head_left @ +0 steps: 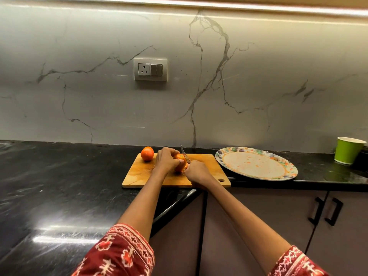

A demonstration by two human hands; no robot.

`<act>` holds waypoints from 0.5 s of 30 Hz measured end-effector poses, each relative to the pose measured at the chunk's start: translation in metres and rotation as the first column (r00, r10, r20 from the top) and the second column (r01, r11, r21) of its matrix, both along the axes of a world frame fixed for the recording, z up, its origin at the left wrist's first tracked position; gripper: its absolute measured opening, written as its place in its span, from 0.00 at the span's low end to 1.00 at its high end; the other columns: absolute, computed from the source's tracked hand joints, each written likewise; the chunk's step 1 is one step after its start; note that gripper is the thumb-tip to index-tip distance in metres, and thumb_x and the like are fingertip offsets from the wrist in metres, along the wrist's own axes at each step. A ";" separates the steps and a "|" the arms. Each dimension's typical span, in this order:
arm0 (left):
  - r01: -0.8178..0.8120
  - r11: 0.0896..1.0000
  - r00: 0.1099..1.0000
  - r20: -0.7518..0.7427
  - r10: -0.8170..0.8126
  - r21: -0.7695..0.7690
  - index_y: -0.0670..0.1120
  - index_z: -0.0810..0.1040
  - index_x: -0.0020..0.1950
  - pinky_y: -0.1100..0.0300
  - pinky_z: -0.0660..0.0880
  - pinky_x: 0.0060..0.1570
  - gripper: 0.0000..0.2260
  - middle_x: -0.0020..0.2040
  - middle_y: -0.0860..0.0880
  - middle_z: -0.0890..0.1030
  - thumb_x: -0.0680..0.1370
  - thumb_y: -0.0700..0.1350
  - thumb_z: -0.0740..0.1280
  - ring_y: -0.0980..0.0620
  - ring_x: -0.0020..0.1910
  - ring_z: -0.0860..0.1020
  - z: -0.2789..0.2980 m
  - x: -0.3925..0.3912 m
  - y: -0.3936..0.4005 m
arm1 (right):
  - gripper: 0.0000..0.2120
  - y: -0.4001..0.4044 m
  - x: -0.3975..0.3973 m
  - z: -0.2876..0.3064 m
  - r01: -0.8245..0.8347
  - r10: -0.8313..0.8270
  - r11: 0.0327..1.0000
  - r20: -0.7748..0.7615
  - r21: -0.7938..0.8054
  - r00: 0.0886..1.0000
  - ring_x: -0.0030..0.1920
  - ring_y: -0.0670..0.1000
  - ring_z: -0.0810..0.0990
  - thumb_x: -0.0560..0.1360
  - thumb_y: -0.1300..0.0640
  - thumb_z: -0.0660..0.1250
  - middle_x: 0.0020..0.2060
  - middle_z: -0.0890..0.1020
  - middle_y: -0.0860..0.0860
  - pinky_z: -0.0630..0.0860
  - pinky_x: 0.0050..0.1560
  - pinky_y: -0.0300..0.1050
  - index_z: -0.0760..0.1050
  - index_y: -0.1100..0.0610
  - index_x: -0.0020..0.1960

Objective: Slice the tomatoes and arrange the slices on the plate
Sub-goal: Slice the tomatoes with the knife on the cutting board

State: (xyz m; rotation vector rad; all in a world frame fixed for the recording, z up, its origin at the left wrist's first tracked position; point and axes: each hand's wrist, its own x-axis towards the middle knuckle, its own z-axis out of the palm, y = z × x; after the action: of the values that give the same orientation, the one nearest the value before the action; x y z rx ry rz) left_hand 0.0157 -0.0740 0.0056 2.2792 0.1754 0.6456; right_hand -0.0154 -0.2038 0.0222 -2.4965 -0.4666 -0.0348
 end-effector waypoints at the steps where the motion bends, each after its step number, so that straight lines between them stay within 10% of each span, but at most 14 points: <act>1: -0.002 1.000 1.000 -0.003 0.002 -0.006 0.43 0.78 0.60 0.54 0.74 0.56 0.19 0.59 0.43 0.77 0.70 0.43 0.74 0.47 0.60 0.74 0.000 0.001 0.000 | 0.09 0.001 0.000 -0.002 0.012 -0.012 1.000 0.004 0.005 1.000 0.43 0.51 0.74 0.78 0.59 0.61 0.42 0.76 0.55 0.69 0.37 0.38 0.74 0.63 0.53; 15: -0.012 0.999 1.000 -0.021 0.011 -0.043 0.45 0.78 0.58 0.54 0.75 0.57 0.19 0.59 0.44 0.77 0.69 0.45 0.74 0.47 0.60 0.74 -0.002 0.006 0.006 | 0.09 0.002 0.004 -0.004 0.009 -0.009 1.000 0.019 0.000 1.000 0.42 0.51 0.73 0.78 0.60 0.59 0.34 0.72 0.51 0.64 0.31 0.35 0.70 0.58 0.39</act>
State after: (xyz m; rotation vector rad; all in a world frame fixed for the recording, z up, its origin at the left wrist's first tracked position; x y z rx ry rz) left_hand 0.0221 -0.0678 0.0034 2.2453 0.2099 0.6188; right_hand -0.0114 -0.2017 0.0181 -2.5000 -0.4635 -0.0626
